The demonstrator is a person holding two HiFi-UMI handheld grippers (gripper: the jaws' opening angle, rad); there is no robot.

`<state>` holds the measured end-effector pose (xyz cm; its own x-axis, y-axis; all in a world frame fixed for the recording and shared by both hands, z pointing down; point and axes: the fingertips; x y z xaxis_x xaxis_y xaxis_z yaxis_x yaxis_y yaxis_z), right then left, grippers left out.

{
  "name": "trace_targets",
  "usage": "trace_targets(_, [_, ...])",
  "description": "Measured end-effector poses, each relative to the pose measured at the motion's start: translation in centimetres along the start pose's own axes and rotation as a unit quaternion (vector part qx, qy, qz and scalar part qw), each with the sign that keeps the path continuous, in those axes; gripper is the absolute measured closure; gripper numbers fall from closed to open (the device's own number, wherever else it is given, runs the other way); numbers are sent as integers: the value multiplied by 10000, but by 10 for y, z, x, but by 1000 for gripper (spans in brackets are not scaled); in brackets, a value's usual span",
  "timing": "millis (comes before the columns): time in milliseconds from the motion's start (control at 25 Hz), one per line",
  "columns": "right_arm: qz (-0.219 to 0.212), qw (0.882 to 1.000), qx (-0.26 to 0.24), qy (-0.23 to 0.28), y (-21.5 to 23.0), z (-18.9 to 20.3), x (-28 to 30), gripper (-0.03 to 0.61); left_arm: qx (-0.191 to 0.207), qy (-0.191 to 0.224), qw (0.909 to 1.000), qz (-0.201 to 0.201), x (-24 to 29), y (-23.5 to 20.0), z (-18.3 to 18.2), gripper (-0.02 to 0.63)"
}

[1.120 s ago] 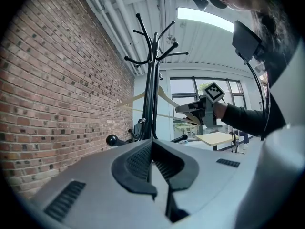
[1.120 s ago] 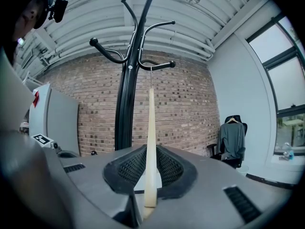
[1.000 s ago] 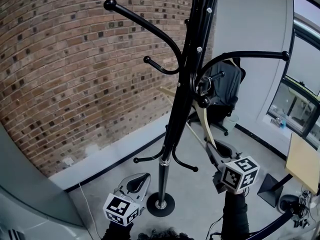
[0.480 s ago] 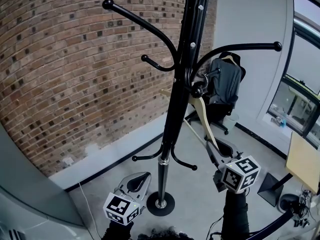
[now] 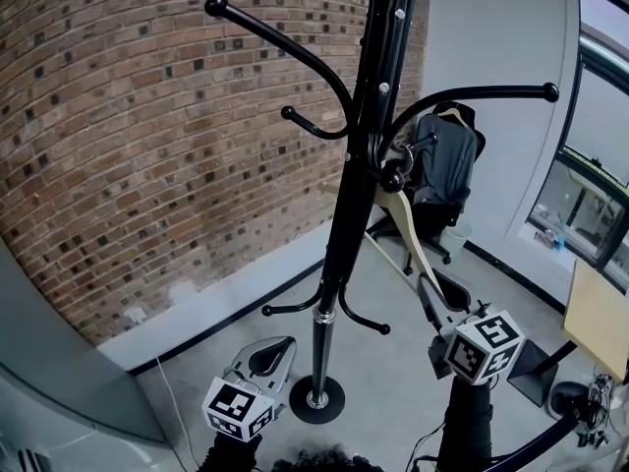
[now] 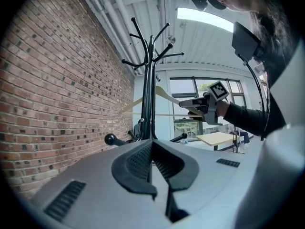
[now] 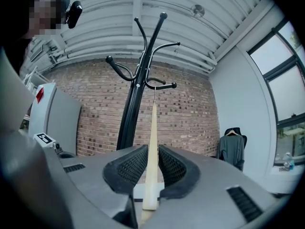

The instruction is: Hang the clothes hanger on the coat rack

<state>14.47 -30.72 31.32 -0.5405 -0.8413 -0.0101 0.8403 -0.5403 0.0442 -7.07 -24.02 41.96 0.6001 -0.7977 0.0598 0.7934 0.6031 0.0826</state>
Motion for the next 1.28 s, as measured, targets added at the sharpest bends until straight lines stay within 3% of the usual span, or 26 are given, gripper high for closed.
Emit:
trace_targets(680, [649,9971,-113,385,-4,-31,-73,518,63,20,9989,468,2,17,-7,606])
trace_targets(1000, [1203,9923,23,293,-18,-16,-99,518,99,143,9977,648,-10,14,-13,606])
trace_targets(1280, [1388,9897,254,225,-31,0,-113,518,187,307,9953,894,-8,20,-29,606])
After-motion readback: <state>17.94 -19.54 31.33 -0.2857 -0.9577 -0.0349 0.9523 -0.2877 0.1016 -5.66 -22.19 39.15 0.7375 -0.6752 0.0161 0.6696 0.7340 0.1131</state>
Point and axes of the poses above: the fingertips, and each gripper's own axes: x forward along the fingers, y to its right, z out of its underside, and after that the axes turned 3 degrees about x, right-handed
